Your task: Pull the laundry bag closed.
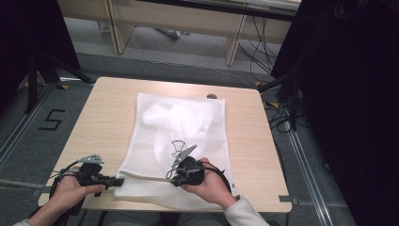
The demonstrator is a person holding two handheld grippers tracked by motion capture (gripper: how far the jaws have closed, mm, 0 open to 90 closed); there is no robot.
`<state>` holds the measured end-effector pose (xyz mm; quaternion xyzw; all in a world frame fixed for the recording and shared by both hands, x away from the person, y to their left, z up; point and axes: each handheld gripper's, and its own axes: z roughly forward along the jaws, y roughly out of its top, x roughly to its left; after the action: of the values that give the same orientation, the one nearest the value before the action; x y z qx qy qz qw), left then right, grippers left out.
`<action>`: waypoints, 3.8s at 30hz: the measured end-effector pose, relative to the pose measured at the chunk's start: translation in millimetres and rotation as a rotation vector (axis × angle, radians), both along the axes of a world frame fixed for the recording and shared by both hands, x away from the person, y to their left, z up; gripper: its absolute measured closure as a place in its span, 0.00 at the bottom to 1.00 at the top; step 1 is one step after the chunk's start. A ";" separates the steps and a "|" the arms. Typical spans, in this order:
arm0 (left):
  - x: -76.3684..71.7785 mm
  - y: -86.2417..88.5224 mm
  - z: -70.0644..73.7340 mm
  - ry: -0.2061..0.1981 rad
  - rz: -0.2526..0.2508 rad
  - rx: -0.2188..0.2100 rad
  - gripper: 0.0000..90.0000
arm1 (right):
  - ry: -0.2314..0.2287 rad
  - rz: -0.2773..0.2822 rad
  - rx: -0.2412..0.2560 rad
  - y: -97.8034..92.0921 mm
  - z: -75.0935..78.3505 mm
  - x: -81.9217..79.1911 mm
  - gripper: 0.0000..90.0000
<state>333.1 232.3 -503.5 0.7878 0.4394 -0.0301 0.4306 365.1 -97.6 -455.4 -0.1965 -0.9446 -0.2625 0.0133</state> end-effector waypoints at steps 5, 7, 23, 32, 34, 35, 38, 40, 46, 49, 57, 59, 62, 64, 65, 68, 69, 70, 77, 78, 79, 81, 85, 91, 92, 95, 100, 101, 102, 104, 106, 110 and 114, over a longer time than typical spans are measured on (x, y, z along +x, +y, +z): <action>0.0 0.4 0.9 0.008 -0.004 0.016 0.95 | -0.004 -0.008 0.000 -3.8 -1.3 0.0 0.91; 0.7 1.2 0.8 0.016 -0.018 0.009 0.95 | -0.005 -0.009 -0.006 -4.2 -0.8 -0.5 0.91; 0.5 1.1 0.9 0.016 -0.016 0.014 0.95 | -0.003 -0.018 -0.009 -12.8 -0.4 -1.3 0.91; 0.6 1.2 0.8 0.017 -0.017 0.013 0.95 | -0.005 -0.020 -0.006 -17.3 -0.4 -1.7 0.91; 0.6 1.2 0.7 0.017 -0.017 0.014 0.95 | -0.006 -0.021 -0.010 -18.0 -0.2 -1.8 0.91; 0.6 1.3 0.7 0.018 -0.016 0.012 0.95 | -0.008 -0.021 -0.009 -18.5 -0.4 -1.5 0.91; 0.6 1.2 0.7 0.016 -0.017 0.015 0.95 | -0.001 -0.026 -0.007 -20.8 -0.7 -1.6 0.91; 0.5 1.2 0.7 0.018 -0.014 0.014 0.95 | -0.008 -0.026 -0.010 -22.1 -0.8 -1.5 0.91; 0.6 1.1 0.7 0.016 -0.016 0.016 0.95 | -0.003 -0.031 -0.006 -23.9 -0.5 -2.2 0.91; 0.6 1.2 0.7 0.017 -0.017 0.014 0.95 | -0.006 -0.032 -0.008 -24.6 -0.5 -2.2 0.91; 0.6 1.2 0.7 0.016 -0.016 0.014 0.95 | -0.007 -0.033 -0.007 -27.5 0.0 -2.4 0.91; 0.6 1.2 0.8 0.017 -0.017 0.014 0.95 | -0.004 -0.037 -0.013 -28.0 0.4 -3.0 0.91; 0.6 1.2 0.8 0.017 -0.017 0.013 0.95 | -0.010 -0.036 -0.008 -29.2 0.1 -2.8 0.91; 0.5 1.1 0.8 0.016 -0.015 0.014 0.95 | -0.008 -0.038 -0.010 -29.8 0.7 -2.9 0.91; 0.6 1.3 0.7 0.017 -0.016 0.014 0.95 | -0.006 -0.034 -0.006 -29.9 0.3 -2.9 0.91; 0.5 1.1 0.9 0.016 -0.017 0.013 0.95 | -0.013 -0.032 -0.010 -31.0 0.0 -2.8 0.91; 0.6 1.1 0.8 0.016 -0.017 0.014 0.95 | -0.013 -0.032 -0.010 -31.1 0.1 -2.8 0.91; 0.6 1.2 0.7 0.017 -0.016 0.014 0.95 | -0.012 -0.030 -0.011 -31.3 0.2 -2.9 0.91; 0.6 1.1 0.8 0.016 -0.016 0.014 0.95 | -0.011 -0.041 -0.015 -34.6 0.2 -3.7 0.91; 0.6 1.2 0.8 0.017 -0.016 0.013 0.95 | -0.015 -0.037 -0.018 -35.0 0.0 -3.6 0.91; 0.6 1.2 0.7 0.017 -0.017 0.013 0.95 | -0.013 -0.035 -0.013 -35.4 -0.3 -3.4 0.91; 0.6 1.2 0.7 0.017 -0.016 0.015 0.95 | -0.012 -0.035 -0.015 -35.5 -0.2 -3.5 0.91; 0.6 1.1 0.7 0.017 -0.016 0.015 0.95 | -0.009 -0.039 -0.011 -36.4 -0.3 -3.8 0.91; 0.5 1.1 0.7 0.020 -0.013 0.014 0.95 | -0.007 -0.043 -0.018 -39.2 -0.4 -3.6 0.91; 0.5 1.1 0.7 0.019 -0.014 0.015 0.95 | -0.006 -0.044 -0.016 -39.7 -0.3 -3.6 0.91; 0.5 1.3 0.6 0.019 -0.012 0.016 0.95 | -0.011 -0.045 -0.017 -41.4 -0.9 -3.4 0.91; 0.5 1.3 0.6 0.020 -0.012 0.016 0.95 | -0.002 -0.051 -0.017 -45.3 -1.1 -3.7 0.91; 0.5 1.3 0.6 0.020 -0.012 0.017 0.95 | -0.005 -0.053 -0.021 -45.8 -1.0 -3.9 0.91; 0.5 1.2 0.6 0.020 -0.012 0.016 0.95 | -0.002 -0.054 -0.018 -46.4 -1.1 -4.0 0.91; 0.5 1.3 0.5 0.019 -0.012 0.016 0.95 | -0.003 -0.054 -0.018 -47.2 -1.5 -4.1 0.91; 0.5 1.3 0.5 0.020 -0.011 0.017 0.95 | -0.006 -0.055 -0.020 -47.9 -1.5 -4.1 0.91; 0.5 1.2 0.5 0.020 -0.012 0.015 0.95 | 0.001 -0.052 -0.017 -49.3 -1.4 -4.1 0.91; 0.5 1.3 0.6 0.019 -0.012 0.015 0.95 | 0.000 -0.056 -0.013 -51.6 -0.9 -3.4 0.91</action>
<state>333.6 233.6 -502.9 0.7932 0.4391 -0.0371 0.4202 361.6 -149.3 -456.3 -0.2231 -0.9404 -0.2568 0.0048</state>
